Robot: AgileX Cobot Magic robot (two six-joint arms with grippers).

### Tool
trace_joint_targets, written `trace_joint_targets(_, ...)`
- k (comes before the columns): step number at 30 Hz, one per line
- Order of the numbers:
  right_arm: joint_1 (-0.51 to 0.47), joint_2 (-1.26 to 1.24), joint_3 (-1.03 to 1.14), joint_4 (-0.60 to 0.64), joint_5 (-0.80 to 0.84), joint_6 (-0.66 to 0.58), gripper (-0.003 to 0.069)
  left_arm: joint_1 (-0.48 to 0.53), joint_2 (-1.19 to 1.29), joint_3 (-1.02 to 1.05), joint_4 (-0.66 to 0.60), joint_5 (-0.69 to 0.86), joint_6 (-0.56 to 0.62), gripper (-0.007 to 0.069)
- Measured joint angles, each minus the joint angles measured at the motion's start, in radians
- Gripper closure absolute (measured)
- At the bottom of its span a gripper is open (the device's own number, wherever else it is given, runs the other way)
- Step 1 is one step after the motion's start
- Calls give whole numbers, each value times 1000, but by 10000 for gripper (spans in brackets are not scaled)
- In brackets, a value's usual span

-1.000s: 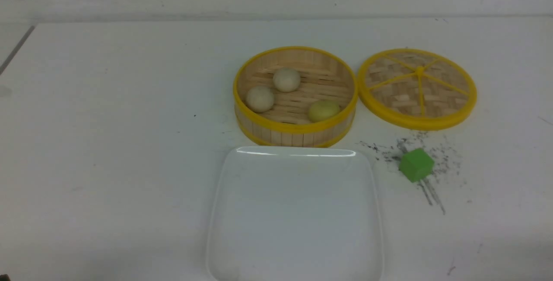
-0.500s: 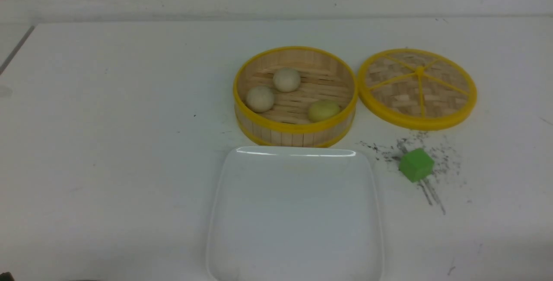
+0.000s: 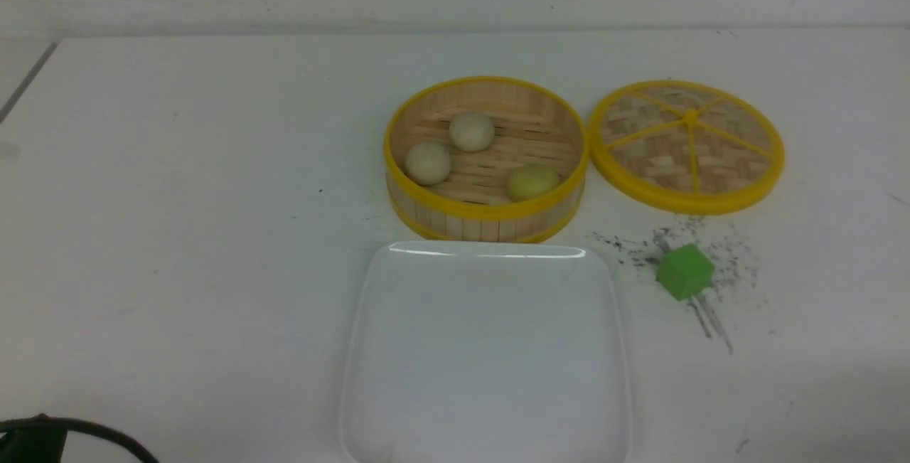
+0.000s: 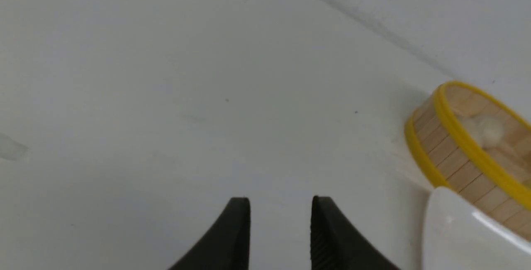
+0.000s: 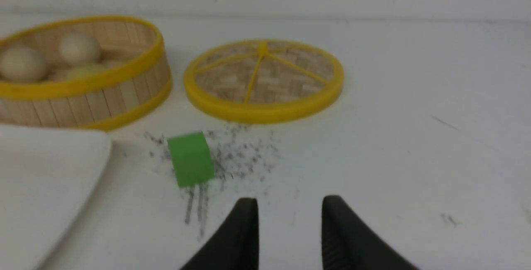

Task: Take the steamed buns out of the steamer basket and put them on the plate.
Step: Use the right arm to grab the steamed stuffed bun that is closest to it

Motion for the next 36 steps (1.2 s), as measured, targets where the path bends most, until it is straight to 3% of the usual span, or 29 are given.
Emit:
trace_joint_targets(4,0,0,0,172,-89,227,419,0,0,0,-169,-51,-31,384)
trace_joint_targets(5,0,0,0,172,-91,227,419,0,0,0,-176,-57,-32,384)
trace_joint_targets(6,0,0,0,225,-103,317,419,0,0,0,-222,-99,-35,384)
trace_joint_targets(10,0,0,0,272,-131,492,419,0,0,0,-310,-161,-38,384)
trace_joint_targets(17,0,0,0,256,-173,570,419,0,0,0,-349,-142,-30,384)
trace_joint_targets(28,0,0,0,-104,-203,574,419,0,0,0,-333,38,40,384)
trace_joint_targets(30,0,0,0,-262,-228,578,419,0,0,0,-329,78,40,384)
trace_joint_targets(36,3,0,0,-483,-272,763,419,0,0,0,-325,99,47,384)
